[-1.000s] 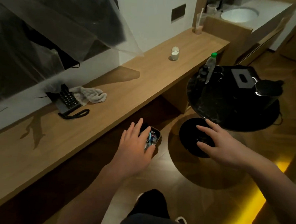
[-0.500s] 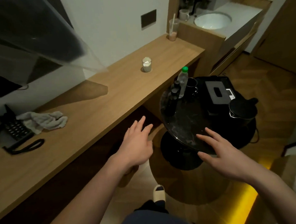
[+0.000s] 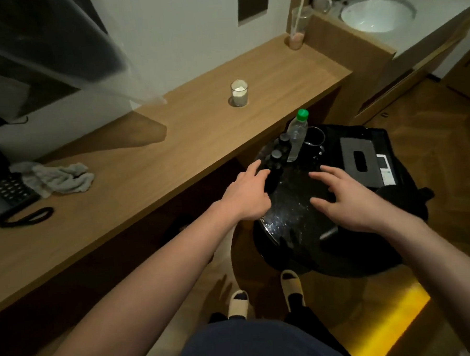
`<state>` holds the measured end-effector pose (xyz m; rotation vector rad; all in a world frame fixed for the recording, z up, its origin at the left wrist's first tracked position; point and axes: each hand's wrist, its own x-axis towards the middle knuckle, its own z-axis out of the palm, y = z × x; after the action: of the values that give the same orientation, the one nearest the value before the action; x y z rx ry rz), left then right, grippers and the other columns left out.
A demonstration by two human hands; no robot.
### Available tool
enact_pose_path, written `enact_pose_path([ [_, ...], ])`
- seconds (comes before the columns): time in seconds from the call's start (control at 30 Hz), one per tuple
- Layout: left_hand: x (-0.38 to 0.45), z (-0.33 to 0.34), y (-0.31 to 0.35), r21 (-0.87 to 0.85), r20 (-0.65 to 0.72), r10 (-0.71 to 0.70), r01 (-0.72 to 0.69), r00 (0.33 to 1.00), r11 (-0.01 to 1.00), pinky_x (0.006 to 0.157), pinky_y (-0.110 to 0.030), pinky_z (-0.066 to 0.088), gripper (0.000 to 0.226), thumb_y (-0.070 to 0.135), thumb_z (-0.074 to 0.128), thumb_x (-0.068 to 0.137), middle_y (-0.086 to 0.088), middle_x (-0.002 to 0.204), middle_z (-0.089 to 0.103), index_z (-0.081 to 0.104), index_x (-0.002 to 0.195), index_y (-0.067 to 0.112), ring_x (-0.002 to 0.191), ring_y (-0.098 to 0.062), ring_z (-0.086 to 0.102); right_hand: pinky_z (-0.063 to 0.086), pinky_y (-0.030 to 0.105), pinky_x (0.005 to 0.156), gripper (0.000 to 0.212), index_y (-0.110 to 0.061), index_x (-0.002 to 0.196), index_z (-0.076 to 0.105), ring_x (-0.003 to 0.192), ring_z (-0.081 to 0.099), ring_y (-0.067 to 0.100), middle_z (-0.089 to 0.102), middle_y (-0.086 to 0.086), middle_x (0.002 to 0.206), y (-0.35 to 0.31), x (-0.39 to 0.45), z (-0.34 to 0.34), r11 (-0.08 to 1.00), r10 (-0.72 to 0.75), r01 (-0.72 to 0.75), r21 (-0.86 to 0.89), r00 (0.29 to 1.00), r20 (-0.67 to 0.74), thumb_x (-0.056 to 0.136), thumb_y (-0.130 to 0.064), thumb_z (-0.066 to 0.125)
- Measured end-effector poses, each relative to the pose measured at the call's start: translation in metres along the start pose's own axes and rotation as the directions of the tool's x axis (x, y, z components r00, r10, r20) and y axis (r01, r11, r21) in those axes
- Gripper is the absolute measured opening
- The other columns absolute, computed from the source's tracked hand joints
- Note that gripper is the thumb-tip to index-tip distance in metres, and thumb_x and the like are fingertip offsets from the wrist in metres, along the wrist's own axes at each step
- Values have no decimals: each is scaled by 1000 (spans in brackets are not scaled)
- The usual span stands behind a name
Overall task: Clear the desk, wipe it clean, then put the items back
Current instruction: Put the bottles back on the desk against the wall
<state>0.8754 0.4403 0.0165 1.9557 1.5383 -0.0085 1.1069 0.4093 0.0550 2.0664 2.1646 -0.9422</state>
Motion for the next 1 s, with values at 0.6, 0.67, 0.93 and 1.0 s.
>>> enact_pose_path([
  [0.6,121,53,40,-46,1,-366,366,931,930,93,-46,55,110,9,66,87,11,171,-12,-10,161,42,131,-36,49,44,47,111,91,-27,165,9,150,35,33,2,0,173,11,232,-20,877,-310,384,-290,912,270,94,-20,66],
  [0.67,124,57,42,-3,-36,-360,360,932,933,97,-48,53,110,11,69,87,11,170,-5,-5,161,41,134,-36,44,41,46,113,90,-24,165,10,151,32,32,2,1,173,16,243,-15,875,-280,369,-313,914,294,95,-18,65],
  [0.93,141,46,56,-66,-236,-369,364,899,929,81,-53,57,58,16,72,91,-4,135,46,35,134,21,98,-37,68,54,48,94,58,-22,141,49,115,62,41,40,11,142,28,247,-7,872,-318,379,-310,920,230,89,-14,73],
  [1.0,140,51,54,-34,-258,-345,349,902,937,80,-50,59,57,16,73,91,-3,132,46,39,136,23,96,-35,68,54,45,92,46,-24,127,56,110,64,38,46,10,133,40,243,-6,882,-319,370,-292,925,207,87,-12,76],
])
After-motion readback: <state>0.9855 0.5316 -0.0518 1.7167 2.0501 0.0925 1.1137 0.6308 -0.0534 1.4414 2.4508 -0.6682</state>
